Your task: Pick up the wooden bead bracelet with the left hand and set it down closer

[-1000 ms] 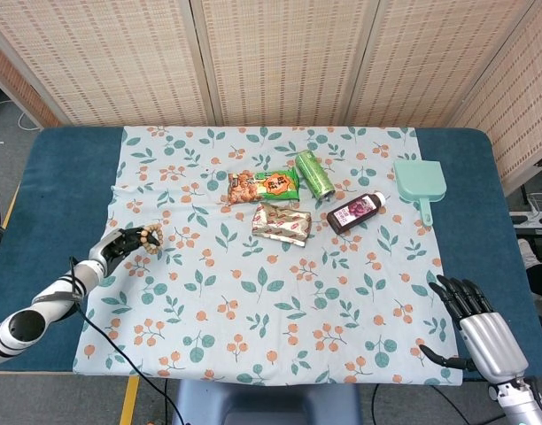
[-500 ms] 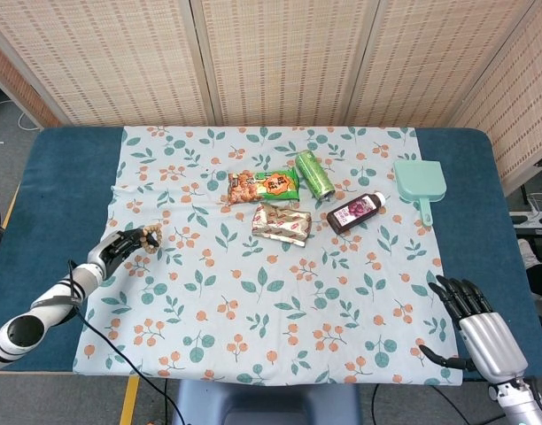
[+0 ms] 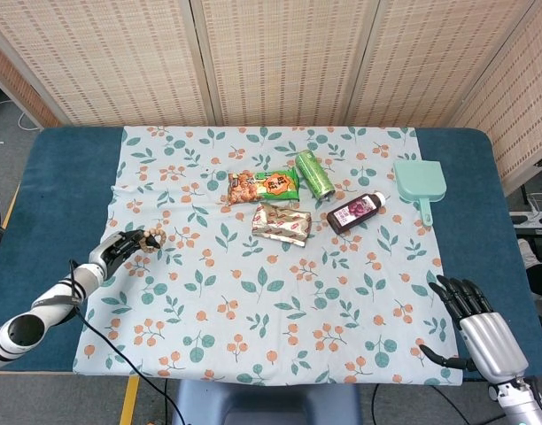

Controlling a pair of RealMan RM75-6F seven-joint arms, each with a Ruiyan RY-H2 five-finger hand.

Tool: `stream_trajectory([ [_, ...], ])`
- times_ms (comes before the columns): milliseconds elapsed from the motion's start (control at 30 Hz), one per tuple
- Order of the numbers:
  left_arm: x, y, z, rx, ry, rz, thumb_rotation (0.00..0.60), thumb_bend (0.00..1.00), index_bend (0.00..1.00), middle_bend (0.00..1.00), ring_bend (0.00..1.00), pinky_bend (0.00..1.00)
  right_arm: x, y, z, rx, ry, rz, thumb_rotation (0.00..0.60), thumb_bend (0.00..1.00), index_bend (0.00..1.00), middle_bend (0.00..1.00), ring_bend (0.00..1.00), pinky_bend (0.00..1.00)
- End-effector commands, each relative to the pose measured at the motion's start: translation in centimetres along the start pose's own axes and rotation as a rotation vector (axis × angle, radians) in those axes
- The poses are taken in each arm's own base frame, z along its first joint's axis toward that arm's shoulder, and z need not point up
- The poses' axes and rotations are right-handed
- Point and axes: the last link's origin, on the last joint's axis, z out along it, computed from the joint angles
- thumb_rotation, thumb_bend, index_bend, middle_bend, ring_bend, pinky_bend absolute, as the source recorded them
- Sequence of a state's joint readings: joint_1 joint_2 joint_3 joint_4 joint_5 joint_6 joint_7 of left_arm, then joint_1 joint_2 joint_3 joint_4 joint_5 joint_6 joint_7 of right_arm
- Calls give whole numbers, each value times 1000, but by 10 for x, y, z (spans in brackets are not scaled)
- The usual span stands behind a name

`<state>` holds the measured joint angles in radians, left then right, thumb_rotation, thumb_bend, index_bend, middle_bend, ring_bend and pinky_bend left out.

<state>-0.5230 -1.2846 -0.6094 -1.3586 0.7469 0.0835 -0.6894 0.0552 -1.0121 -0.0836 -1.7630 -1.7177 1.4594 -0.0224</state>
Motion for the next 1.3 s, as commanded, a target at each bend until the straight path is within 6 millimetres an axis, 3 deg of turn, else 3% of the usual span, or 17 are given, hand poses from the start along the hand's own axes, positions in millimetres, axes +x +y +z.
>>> stream_trajectory([
  [33,0,0,0,1,-1,1,404,701,499,447,209,0,0,0,0,0,1,0,319,162,0,0,0,0],
  [300,-2,1,0,7,-7,12,468,839,502,448,209,0,2,0,-1,-3,8,1,319,163,0,0,0,0],
  [400,-3,1,0,7,-7,36,554,900,502,448,209,0,2,0,-1,-2,8,2,319,170,0,0,0,0],
  [500,-3,1,-1,4,-4,53,600,936,501,447,209,0,2,0,-1,-2,8,3,319,177,0,0,0,0],
  [567,-4,1,-1,-2,1,50,600,902,493,444,207,0,2,0,-2,-1,9,3,318,177,0,0,0,0],
  [633,-4,0,-1,-6,4,37,598,789,476,437,204,0,2,0,-2,0,8,3,318,178,0,0,0,0],
  [700,-4,0,-2,-7,4,18,568,666,462,432,202,0,2,0,-2,1,7,3,319,177,0,0,0,0],
  [800,-4,-1,-2,-11,6,-11,442,540,457,429,201,0,1,0,-2,2,3,3,318,177,0,0,0,0],
  [933,-4,1,-2,-15,1,-35,233,510,457,430,201,0,1,0,-2,1,1,2,319,177,0,0,0,0],
  [1000,-4,1,-2,-14,-2,-37,183,510,459,429,200,0,2,0,-2,-1,1,3,319,177,0,0,0,0],
  [1300,-5,-1,0,-7,-8,8,193,545,484,429,199,0,2,0,-2,-3,4,3,321,177,0,0,0,0],
])
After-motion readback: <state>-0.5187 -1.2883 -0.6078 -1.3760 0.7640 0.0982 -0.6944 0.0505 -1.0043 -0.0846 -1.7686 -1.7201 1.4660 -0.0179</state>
